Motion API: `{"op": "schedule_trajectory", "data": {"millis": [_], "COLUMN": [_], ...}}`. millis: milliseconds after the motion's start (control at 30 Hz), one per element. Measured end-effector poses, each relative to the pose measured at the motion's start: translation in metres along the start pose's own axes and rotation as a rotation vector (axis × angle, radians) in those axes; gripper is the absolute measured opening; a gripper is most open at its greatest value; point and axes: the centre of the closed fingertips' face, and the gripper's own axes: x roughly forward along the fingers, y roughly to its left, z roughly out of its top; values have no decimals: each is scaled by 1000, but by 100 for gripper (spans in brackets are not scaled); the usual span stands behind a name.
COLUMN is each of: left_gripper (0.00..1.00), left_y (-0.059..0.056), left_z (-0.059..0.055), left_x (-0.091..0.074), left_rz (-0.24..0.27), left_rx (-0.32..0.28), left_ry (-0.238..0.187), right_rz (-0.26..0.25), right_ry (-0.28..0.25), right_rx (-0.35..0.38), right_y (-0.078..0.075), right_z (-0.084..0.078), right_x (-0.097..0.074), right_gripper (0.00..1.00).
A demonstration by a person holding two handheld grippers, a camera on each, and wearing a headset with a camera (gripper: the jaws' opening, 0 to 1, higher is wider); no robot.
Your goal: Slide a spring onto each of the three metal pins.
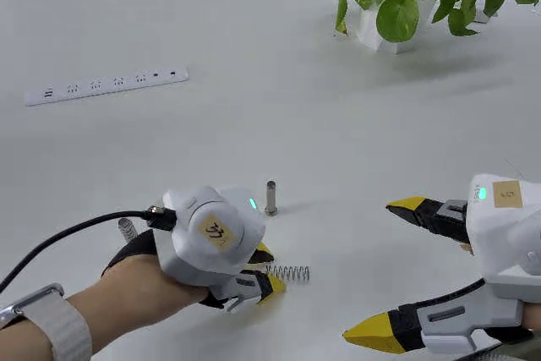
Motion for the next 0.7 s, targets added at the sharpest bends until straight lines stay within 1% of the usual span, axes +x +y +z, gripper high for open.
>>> {"op": "schedule_trajectory", "data": {"millis": [133, 233, 267, 467, 600, 700], "left_gripper": [17, 16, 15, 11, 10, 7], "left_y": [-1, -3, -4, -6, -4, -3], "left_z": [0, -1, -2, -4, -5, -5], "left_x": [0, -1, -1, -2, -2, -3], "left_rz": [-10, -19, -27, -43, -41, -36], "left_rx": [24, 37, 54, 81, 68, 53], "left_ry": [48, 81, 98, 161, 183, 177], "right_rz": [3, 8, 9, 14, 15, 16], "right_ry": [15, 6, 5, 14, 11, 16], "right_rx": [-3, -1, 1, -1, 3, 4], "right_y": [3, 6, 7, 11, 12, 11], "right_z": [-3, 0, 1, -1, 0, -2], "right_x": [2, 3, 3, 5, 5, 4], "right_gripper": [99, 99, 99, 98, 98, 98]}}
